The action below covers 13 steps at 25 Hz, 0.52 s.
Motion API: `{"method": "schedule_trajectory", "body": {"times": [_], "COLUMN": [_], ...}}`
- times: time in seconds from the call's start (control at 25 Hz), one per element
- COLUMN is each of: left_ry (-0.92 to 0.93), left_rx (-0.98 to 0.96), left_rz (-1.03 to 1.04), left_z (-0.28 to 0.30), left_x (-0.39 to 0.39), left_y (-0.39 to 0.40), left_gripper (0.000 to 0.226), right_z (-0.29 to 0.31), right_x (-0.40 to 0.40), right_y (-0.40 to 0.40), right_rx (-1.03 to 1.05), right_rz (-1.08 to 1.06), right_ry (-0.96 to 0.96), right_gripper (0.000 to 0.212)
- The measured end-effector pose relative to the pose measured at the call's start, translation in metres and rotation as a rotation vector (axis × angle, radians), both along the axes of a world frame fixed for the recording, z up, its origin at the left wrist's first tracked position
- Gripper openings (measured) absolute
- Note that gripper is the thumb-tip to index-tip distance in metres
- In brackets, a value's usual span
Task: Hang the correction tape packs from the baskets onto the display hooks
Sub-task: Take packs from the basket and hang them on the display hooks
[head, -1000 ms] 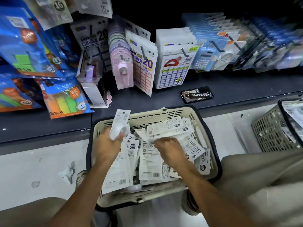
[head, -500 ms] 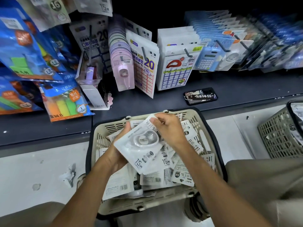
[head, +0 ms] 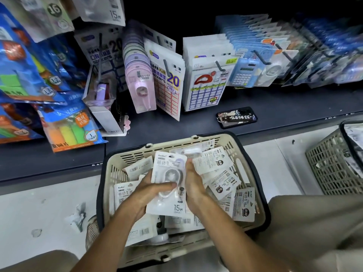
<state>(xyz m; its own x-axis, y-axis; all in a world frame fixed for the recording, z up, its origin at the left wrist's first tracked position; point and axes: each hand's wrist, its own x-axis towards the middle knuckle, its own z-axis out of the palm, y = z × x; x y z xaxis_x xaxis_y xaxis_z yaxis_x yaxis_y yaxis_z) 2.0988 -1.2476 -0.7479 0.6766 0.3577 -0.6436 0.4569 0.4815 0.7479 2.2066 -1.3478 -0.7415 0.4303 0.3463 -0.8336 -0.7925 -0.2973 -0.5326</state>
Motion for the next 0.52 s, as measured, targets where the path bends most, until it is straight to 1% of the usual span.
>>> {"method": "schedule_trajectory", "body": {"times": [0.04,0.12,0.16,0.24,0.32,0.4,0.44,0.52], "left_ry": [0.020,0.063,0.080,0.115,0.129,0.128,0.120,0.108], "left_rx": [0.043,0.113,0.130,0.145,0.138,0.139,0.144,0.181], "left_rz": [0.043,0.100,0.119,0.159,0.179,0.198,0.217,0.261], "left_z": [-0.004,-0.010,-0.013,-0.019,-0.024,-0.025,-0.024,-0.022], "left_x": [-0.002,-0.010,-0.014,-0.020,-0.025,-0.028,-0.027,-0.025], "left_y": [0.002,0.006,0.007,0.009,0.009,0.009,0.008,0.007], "left_gripper": [0.062,0.052,0.051,0.052,0.056,0.060,0.060,0.059], "right_z": [-0.004,-0.019,-0.027,-0.037,-0.042,-0.043,-0.043,-0.037], "right_x": [0.003,0.025,0.040,0.064,0.070,0.067,0.066,0.062], "right_y": [-0.003,-0.017,-0.028,-0.043,-0.044,-0.040,-0.040,-0.043], "right_rx": [-0.036,-0.199,-0.277,-0.344,-0.320,-0.243,-0.231,-0.296], "right_rz": [-0.019,-0.131,-0.197,-0.316,-0.435,-0.540,-0.553,-0.475], "right_ry": [-0.054,-0.181,-0.207,-0.185,-0.174,-0.197,-0.268,-0.552], "right_gripper": [0.046,0.027,0.023,0.025,0.027,0.036,0.038,0.038]}}
